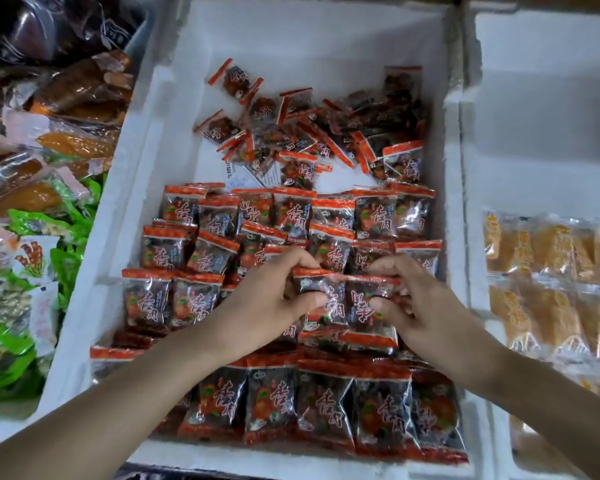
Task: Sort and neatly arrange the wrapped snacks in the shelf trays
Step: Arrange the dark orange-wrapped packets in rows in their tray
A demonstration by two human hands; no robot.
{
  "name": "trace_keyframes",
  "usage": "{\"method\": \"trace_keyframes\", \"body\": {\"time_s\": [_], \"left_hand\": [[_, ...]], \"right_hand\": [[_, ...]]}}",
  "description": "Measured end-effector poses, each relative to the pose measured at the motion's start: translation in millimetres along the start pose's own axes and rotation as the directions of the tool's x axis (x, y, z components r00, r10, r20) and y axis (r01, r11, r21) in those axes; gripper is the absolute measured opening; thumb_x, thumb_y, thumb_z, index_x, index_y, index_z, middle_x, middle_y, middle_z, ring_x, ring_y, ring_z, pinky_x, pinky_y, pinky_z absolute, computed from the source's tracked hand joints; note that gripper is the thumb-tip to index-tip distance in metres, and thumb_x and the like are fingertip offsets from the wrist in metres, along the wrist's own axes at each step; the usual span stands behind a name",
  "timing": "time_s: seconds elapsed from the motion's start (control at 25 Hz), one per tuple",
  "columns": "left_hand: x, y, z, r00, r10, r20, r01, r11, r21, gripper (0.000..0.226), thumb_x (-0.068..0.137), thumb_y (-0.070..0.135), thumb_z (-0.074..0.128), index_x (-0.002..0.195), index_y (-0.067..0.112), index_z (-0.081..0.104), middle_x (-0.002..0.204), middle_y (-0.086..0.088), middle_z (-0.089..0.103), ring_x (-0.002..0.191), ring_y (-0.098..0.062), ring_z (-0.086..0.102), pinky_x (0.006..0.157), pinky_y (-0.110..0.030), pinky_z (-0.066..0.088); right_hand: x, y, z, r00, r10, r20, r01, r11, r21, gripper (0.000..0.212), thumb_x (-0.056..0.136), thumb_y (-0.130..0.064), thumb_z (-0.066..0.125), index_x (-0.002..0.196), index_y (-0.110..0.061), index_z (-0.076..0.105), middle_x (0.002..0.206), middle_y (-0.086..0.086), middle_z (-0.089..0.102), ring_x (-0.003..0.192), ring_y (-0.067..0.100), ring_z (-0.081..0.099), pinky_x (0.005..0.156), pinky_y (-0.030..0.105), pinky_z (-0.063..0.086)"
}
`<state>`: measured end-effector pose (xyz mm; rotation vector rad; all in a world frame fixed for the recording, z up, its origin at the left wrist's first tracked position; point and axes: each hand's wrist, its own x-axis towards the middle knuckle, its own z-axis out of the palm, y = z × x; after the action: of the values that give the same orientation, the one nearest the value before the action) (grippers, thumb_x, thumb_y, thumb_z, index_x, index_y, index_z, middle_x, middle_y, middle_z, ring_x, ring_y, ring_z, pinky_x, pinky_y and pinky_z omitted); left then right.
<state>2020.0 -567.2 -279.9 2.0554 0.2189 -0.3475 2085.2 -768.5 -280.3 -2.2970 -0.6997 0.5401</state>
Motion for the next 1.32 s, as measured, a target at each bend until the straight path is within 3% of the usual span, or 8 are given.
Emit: {"method": "trace_keyframes", "body": {"time_s": [0.16,0.24,0.4,0.56,0.8,0.96,1.12,1.32], "left_hand": [[1,10,9,0.999,0.039,-0.013,-0.039,0.998,0.054,0.02,0.091,0.026,0.06,0.108,0.028,0.05,0.07,0.013,0.051,0.057,0.003,0.052,0.055,-0.011,0.037],[0,14,11,0.999,0.039,-0.007,-0.038,0.998,0.057,0.022,0.091,0.025,0.059,0.111,0.027,0.049,0.065,0.013,0.047,0.052,0.003,0.049,0.053,-0.01,0.036],[-1,17,9,1.0,0.024,-0.004,-0.024,1.0,0.006,0.024,0.089,0.026,0.061,0.111,0.03,0.053,0.094,0.01,0.062,0.072,0.001,0.062,0.061,-0.012,0.045],[-1,20,4,1.0,-0.001,-0.029,-0.002,0.997,-0.083,0.022,0.088,0.017,0.062,0.109,0.023,0.059,0.085,0.004,0.065,0.058,0.005,0.06,0.051,-0.006,0.04],[1,30,17,0.996,0.037,0.083,-0.037,0.999,0.003,0.021,0.09,0.021,0.06,0.106,0.035,0.054,0.083,0.017,0.064,0.064,0.007,0.06,0.059,-0.01,0.043],[7,33,30,0.992,0.058,0.111,-0.071,0.99,0.124,0.022,0.093,0.029,0.056,0.111,0.039,0.049,0.098,0.023,0.054,0.072,0.007,0.05,0.068,-0.008,0.039],[11,33,40,0.995,0.065,0.075,-0.079,0.977,0.196,0.024,0.093,0.03,0.055,0.114,0.037,0.044,0.083,0.004,0.057,0.073,-0.029,0.057,0.062,-0.026,0.04],[12,28,48,0.974,0.218,0.057,-0.225,0.924,0.311,0.042,0.093,0.03,0.056,0.131,0.031,0.04,0.122,0.015,0.031,0.089,0.007,0.044,0.078,0.003,0.03]], "right_hand": [[-9,8,-2,0.986,-0.128,0.105,0.152,0.954,-0.258,0.062,0.087,-0.034,0.06,0.14,-0.035,0.029,0.131,-0.018,0.029,0.12,-0.005,0.027,0.1,0.005,0.016],[-8,7,-4,0.991,-0.08,0.106,0.107,0.951,-0.29,0.073,0.083,-0.04,0.065,0.143,-0.035,0.024,0.128,-0.016,0.032,0.111,-0.006,0.032,0.093,0.009,0.022],[-8,4,-12,0.999,-0.03,0.033,0.036,0.981,-0.19,0.047,0.079,-0.041,0.069,0.119,-0.029,0.05,0.096,-0.017,0.047,0.071,-0.007,0.046,0.064,0.01,0.035],[-19,2,-30,0.996,0.084,-0.036,-0.085,0.996,-0.013,0.032,0.079,-0.024,0.071,0.1,-0.031,0.047,0.067,-0.011,0.055,0.058,-0.004,0.054,0.05,0.011,0.04],[-35,15,-32,0.909,0.309,-0.279,-0.27,0.948,0.169,0.028,0.073,-0.026,0.077,0.083,-0.023,0.051,0.071,-0.013,0.062,0.065,-0.001,0.06,0.051,0.008,0.041],[-44,14,-18,0.957,0.184,-0.225,-0.195,0.98,-0.028,0.035,0.08,-0.029,0.071,0.1,-0.025,0.043,0.073,-0.014,0.052,0.068,0.004,0.055,0.058,0.01,0.04],[-47,12,-9,0.979,0.046,-0.199,-0.137,0.871,-0.472,0.051,0.091,-0.041,0.052,0.134,-0.021,0.032,0.102,-0.005,0.055,0.096,0.015,0.052,0.075,0.028,0.041],[-52,32,-10,0.988,-0.148,-0.034,0.107,0.839,-0.533,0.054,0.089,-0.027,0.057,0.138,-0.014,0.042,0.141,0.009,0.041,0.117,0.027,0.051,0.09,0.042,0.048]]}}
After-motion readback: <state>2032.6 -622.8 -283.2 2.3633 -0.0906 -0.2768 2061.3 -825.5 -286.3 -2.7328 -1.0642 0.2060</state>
